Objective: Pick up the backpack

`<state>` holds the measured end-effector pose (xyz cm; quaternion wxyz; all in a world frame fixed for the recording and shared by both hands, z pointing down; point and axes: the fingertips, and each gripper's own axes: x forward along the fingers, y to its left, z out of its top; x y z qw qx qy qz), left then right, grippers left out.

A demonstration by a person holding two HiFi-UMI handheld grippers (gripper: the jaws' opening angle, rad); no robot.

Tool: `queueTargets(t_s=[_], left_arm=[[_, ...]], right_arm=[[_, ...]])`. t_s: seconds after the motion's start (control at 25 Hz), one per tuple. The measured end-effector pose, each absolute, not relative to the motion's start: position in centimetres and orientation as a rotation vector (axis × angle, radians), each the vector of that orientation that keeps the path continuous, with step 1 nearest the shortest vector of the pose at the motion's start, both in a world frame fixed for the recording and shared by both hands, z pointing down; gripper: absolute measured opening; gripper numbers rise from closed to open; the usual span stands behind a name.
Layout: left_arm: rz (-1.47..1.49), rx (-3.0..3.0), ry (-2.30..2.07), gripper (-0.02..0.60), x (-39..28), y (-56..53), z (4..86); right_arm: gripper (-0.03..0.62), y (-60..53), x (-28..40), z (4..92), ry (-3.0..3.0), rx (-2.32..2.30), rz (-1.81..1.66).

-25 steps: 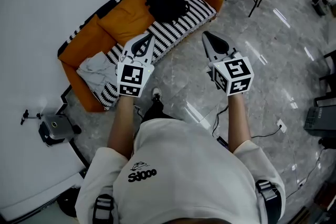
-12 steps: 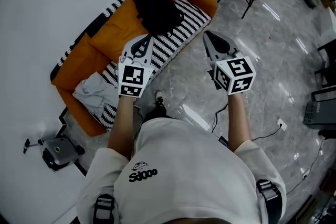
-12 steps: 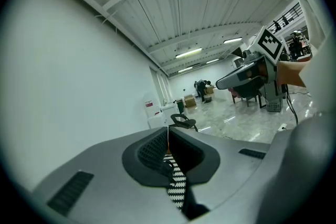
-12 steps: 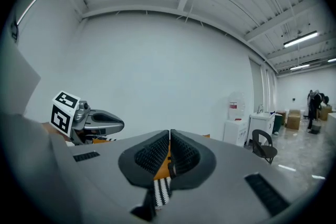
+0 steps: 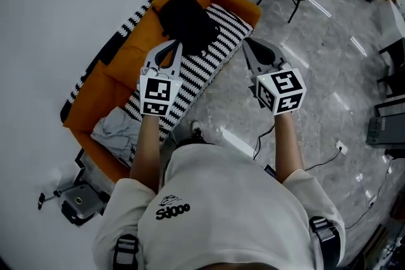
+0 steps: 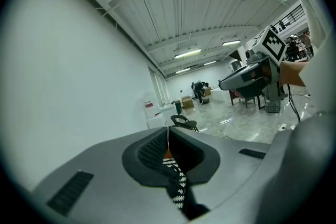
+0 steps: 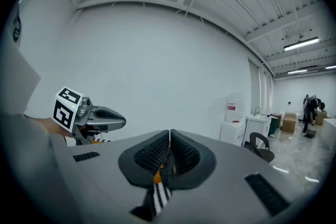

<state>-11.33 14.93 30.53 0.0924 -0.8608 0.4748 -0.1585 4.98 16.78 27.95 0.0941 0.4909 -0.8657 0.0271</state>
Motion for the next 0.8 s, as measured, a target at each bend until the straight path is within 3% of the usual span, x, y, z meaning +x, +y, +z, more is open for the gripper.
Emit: queueTargets(t_s=[0.8], left_arm=[[-0.525,-2.684,1.377,0.023,-17.7,1.1,35.5]], right_arm=[[0.037,2.5,-2.3,31.5,-2.497,1.448,0.206]])
